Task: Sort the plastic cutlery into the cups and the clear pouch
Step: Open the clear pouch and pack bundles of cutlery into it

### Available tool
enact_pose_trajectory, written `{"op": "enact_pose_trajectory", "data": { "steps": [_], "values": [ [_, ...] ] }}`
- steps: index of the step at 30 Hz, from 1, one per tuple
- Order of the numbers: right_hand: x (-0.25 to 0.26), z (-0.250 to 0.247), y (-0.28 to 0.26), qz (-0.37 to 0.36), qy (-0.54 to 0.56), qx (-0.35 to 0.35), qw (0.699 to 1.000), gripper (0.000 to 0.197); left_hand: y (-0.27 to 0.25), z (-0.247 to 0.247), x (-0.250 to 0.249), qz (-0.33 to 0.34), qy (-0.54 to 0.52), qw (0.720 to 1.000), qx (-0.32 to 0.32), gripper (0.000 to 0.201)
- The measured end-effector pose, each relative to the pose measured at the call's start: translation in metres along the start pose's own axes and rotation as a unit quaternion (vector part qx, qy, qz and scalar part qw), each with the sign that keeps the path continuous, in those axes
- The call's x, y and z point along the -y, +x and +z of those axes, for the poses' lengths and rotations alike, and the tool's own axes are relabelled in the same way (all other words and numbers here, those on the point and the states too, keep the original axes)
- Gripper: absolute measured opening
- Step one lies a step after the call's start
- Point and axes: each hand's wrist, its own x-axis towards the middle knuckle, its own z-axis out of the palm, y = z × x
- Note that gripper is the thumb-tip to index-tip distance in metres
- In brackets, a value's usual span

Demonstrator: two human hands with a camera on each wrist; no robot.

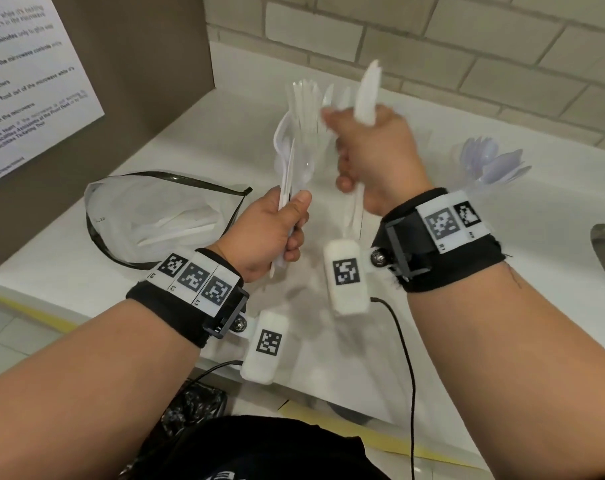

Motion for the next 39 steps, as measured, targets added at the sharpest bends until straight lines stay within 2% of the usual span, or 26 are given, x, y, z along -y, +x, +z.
{"op": "enact_pose_trajectory", "data": {
  "steps": [4,8,12,17,21,24,27,34,39],
  "values": [
    [-0.018,0.013,-0.002,0.02,-0.089,0.078,0.993,0.031,0.004,0.002,-0.003,0.018,0.025,0.999,-0.008,0.019],
    [-0.018,0.02,-0.001,0.019,-0.092,0.091,0.991,0.02,0.004,-0.001,-0.005,0.037,0.053,0.998,-0.003,0.023],
    [-0.01,0.021,0.007,-0.018,-0.096,0.053,0.994,0.01,0.003,-0.004,-0.005,0.036,0.082,0.996,-0.02,0.018],
    [0.016,0.01,0.026,-0.087,0.011,-0.044,0.995,0.008,0.003,-0.016,-0.007,0.029,0.103,0.994,-0.035,0.017],
    [0.037,-0.004,0.066,-0.201,0.063,-0.166,0.963,0.008,0.008,-0.026,-0.014,0.02,0.084,0.994,-0.061,0.017],
    [0.036,-0.002,0.1,-0.235,0.086,-0.218,0.943,0.009,0.01,-0.03,-0.02,0.012,0.053,0.996,-0.072,0.018],
    [0.028,0.013,0.124,-0.254,0.076,-0.228,0.937,0.01,0.01,-0.037,-0.026,0.004,0.032,0.997,-0.076,0.019],
    [0.0,0.049,0.156,-0.291,0.057,-0.171,0.94,0.015,0.008,-0.051,-0.036,0.001,0.018,0.996,-0.085,0.018],
    [-0.006,0.053,0.168,-0.31,0.024,-0.187,0.932,0.019,0.009,-0.052,-0.039,-0.003,0.008,0.996,-0.092,0.018]
  ]
}}
